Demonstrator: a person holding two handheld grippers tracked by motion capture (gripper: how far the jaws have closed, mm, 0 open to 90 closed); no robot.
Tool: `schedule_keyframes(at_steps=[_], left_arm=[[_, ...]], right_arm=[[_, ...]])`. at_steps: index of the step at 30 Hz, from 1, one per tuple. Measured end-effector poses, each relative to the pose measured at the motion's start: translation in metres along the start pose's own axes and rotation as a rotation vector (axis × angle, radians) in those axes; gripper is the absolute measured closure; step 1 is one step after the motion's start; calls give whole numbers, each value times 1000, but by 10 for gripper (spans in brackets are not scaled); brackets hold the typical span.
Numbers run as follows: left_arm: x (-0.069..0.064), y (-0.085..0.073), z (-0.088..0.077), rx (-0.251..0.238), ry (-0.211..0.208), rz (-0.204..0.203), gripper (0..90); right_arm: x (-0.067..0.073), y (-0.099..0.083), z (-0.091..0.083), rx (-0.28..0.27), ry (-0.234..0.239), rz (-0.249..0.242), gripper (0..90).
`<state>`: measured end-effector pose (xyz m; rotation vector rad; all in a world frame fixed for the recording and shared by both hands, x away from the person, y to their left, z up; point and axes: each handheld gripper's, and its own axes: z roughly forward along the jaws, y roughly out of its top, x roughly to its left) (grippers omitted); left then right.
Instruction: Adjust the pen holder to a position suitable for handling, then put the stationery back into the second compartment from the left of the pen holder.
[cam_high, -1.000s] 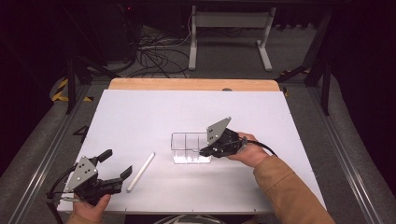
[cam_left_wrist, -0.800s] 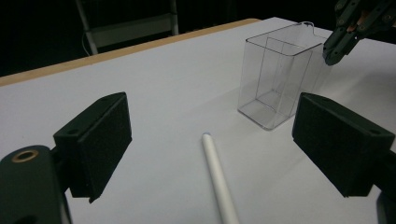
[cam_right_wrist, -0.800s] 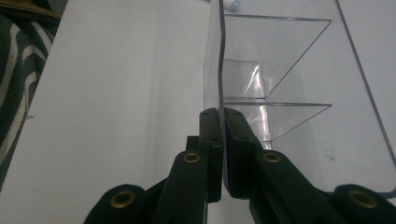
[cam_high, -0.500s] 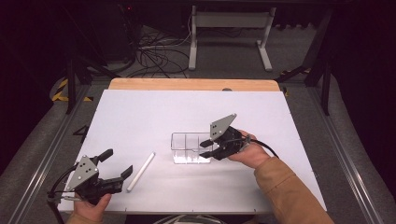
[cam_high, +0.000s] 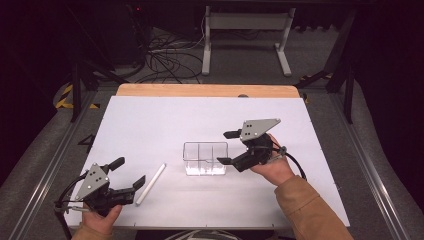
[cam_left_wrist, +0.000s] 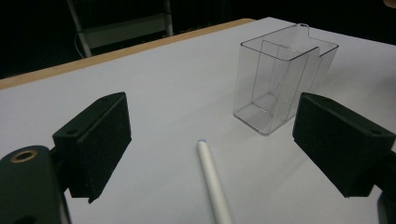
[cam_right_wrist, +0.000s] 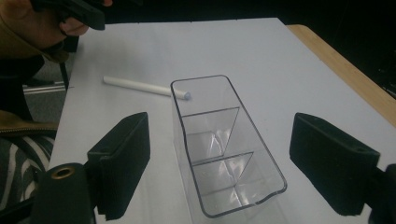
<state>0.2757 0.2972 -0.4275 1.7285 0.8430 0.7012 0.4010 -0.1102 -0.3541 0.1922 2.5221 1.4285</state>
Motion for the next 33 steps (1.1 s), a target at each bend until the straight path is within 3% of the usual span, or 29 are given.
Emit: schedule_keyframes(at_steps=[14, 22, 28, 33], left_arm=[[1, 2, 2, 11, -14, -13, 98], [2, 9, 7, 106, -53, -44, 88], [-2, 14, 10, 134, -63, -6, 84], [-2, 19, 11, 161, -59, -3, 86]], right_arm=[[2, -6, -22, -71, -81, 35, 57], [13, -15, -43, -147, -162, 71, 13], [24, -32, -55, -204, -195, 113, 11], [32, -51, -66, -223, -243, 157, 11]])
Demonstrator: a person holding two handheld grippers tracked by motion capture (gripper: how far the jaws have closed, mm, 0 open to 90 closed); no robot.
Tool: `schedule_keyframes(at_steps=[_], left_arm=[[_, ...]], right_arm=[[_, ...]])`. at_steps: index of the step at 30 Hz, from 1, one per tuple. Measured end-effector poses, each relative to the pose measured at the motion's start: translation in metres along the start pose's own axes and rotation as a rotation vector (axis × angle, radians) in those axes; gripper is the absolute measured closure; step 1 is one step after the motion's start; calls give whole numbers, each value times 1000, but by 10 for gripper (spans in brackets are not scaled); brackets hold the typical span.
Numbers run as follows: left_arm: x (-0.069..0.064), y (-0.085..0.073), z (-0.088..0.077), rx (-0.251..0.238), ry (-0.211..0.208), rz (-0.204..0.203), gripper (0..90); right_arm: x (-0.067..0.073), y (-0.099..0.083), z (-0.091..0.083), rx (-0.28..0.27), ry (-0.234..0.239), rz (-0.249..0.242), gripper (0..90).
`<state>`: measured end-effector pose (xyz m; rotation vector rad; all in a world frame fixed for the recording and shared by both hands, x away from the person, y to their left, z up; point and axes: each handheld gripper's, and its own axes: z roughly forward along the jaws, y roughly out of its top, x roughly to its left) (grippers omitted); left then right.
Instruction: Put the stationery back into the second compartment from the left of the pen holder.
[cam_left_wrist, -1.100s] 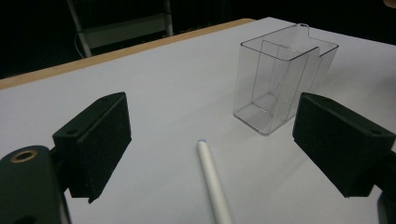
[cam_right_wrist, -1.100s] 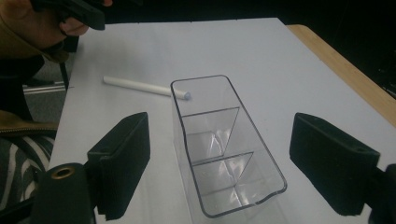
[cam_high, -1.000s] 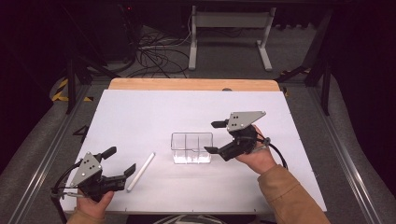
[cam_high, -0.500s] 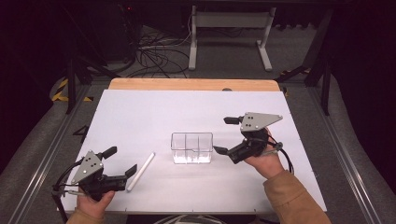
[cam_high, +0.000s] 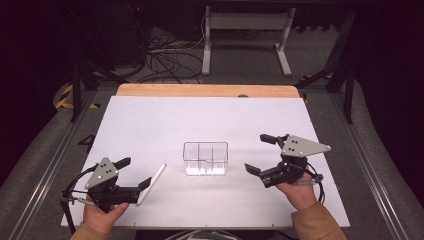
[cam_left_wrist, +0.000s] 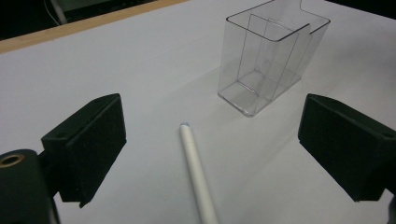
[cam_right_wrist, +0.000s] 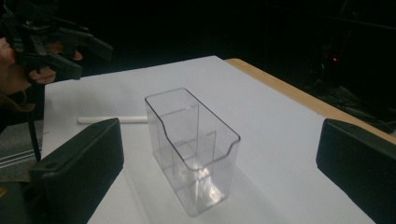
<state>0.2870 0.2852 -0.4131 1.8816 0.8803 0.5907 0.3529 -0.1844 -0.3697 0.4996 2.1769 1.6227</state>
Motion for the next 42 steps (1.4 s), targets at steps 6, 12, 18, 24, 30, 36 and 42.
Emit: schedule_keyframes(at_steps=[6, 12, 18, 24, 30, 36, 42], left_arm=[[1, 5, 0, 15, -2, -10, 78], [1, 13, 5, 47, -12, -5, 76], [1, 23, 9, 69, -16, -1, 77], [-2, 33, 9, 96, -5, 23, 77], [-2, 38, 15, 141, -3, 4, 77], [-4, 41, 20, 182, -3, -8, 102], [-3, 48, 25, 268, 3, -26, 119]], right_arm=[[2, -25, -18, -18, -64, 50, 12], [4, -52, -29, 3, -114, 95, 11], [3, -68, -37, 6, -143, 122, 12], [0, -80, -38, 19, -160, 141, 12], [-1, -80, -38, 16, -159, 133, 14], [-1, -80, -38, 17, -153, 130, 20], [0, -80, -37, 20, -147, 124, 22]])
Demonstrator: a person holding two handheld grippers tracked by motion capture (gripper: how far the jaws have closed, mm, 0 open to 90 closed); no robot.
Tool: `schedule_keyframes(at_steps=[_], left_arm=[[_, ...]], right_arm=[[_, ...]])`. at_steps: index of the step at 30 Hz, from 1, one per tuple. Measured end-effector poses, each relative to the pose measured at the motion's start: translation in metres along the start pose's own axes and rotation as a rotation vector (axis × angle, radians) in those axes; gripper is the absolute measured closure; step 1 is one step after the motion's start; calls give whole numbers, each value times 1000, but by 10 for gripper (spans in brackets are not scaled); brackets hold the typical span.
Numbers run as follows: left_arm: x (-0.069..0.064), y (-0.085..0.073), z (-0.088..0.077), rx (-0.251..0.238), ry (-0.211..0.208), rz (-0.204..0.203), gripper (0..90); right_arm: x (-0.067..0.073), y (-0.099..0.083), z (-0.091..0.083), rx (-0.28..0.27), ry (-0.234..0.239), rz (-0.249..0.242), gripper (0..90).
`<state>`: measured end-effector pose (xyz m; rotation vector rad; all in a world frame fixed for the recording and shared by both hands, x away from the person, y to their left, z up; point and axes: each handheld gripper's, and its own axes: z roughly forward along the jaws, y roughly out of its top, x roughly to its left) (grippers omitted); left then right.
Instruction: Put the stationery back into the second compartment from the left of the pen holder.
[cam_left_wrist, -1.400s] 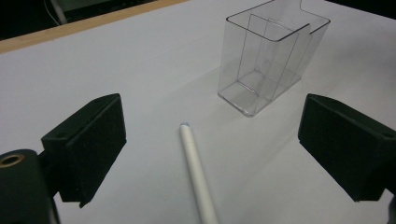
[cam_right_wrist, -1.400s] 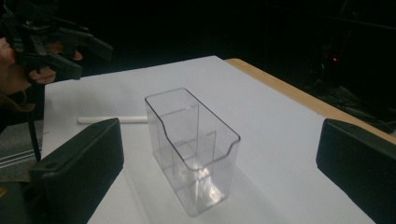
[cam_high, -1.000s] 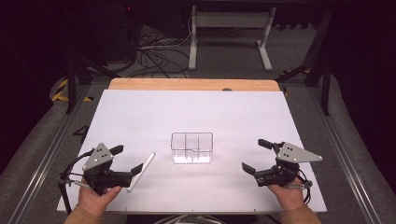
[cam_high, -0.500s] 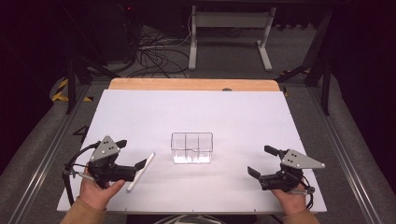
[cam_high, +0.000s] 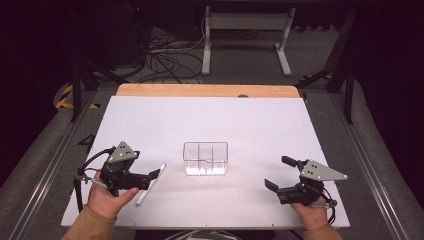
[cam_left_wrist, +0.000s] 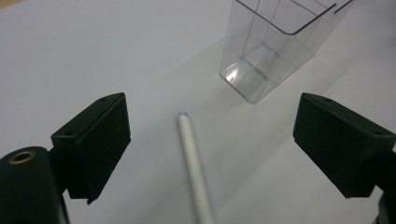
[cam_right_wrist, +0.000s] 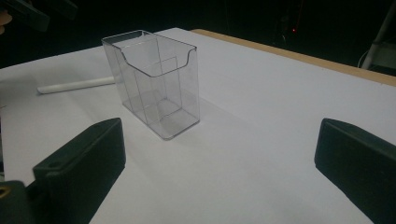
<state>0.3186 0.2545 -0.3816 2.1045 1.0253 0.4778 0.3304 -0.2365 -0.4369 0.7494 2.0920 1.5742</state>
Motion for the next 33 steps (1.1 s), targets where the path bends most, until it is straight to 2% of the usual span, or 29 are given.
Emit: schedule_keyframes(at_steps=[3, 5, 9, 15, 18, 19, 23, 27, 33], left_arm=[[2, 3, 2, 30, -23, -26, 140], [2, 4, 6, 73, -30, -34, 154], [1, 4, 19, 154, -10, -35, 161], [1, 3, 32, 227, 22, -58, 166], [4, 1, 38, 247, -10, -106, 165], [5, 0, 39, 250, -6, -114, 165], [6, -3, 44, 262, 11, -120, 168], [4, -6, 49, 291, 44, -91, 193], [4, -12, 56, 289, 37, -124, 223]], right_arm=[[0, 0, 0, -4, 4, -3, 25], [0, 1, 0, -5, 15, 1, 32], [0, 1, 0, -9, 32, -1, 32], [1, 2, -1, -11, 34, -6, 33], [1, 2, -1, -9, 37, -8, 33], [1, 2, -1, -9, 36, -9, 34], [1, 2, -1, -10, 35, -9, 35], [1, 2, -1, -10, 35, -12, 34], [2, 2, 0, -2, 45, -21, 36]])
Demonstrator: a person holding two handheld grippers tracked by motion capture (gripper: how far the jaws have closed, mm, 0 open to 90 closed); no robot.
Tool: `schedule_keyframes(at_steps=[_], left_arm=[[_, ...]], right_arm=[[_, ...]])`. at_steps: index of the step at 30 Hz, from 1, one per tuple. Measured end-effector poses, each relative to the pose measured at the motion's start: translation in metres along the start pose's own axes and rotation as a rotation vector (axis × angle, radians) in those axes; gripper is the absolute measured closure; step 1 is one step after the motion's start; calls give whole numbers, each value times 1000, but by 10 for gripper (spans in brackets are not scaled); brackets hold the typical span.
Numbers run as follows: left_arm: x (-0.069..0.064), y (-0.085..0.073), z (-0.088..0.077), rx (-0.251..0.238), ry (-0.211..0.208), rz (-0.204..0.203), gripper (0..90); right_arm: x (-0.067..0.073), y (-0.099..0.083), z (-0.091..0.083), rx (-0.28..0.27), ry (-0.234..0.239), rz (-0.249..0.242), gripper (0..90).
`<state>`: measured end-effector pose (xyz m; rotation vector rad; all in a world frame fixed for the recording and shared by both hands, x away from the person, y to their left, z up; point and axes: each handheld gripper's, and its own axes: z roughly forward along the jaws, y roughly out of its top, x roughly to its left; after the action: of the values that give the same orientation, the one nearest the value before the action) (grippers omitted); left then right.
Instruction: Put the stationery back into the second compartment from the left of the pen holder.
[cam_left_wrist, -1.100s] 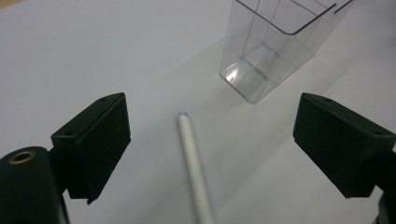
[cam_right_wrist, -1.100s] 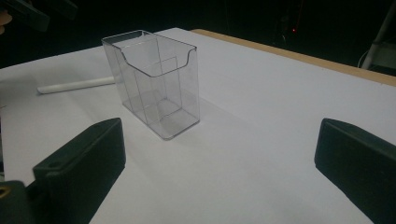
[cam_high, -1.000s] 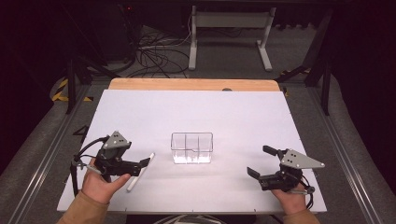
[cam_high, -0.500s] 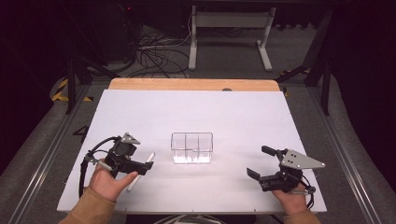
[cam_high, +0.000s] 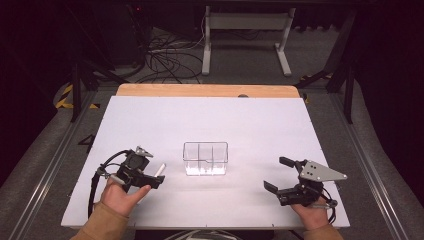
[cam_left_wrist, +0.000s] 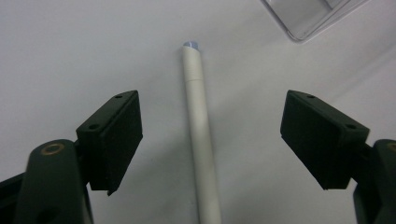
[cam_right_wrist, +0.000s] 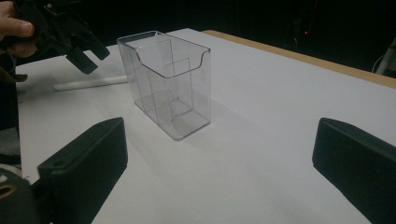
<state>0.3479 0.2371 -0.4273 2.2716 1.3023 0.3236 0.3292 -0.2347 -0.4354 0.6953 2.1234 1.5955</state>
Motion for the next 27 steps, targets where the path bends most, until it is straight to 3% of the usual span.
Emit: schedule_keyframes(at_steps=[7, 14, 27], left_arm=[[2, -3, 3, -4, 18, -42, 294], [2, -2, 5, 21, 24, -75, 373], [-1, -1, 10, 60, 47, -65, 439]], right_arm=[[0, 0, -1, -5, 2, -3, 38], [0, 0, 0, -4, 7, -8, 39], [0, 0, 1, 0, 7, -12, 40]])
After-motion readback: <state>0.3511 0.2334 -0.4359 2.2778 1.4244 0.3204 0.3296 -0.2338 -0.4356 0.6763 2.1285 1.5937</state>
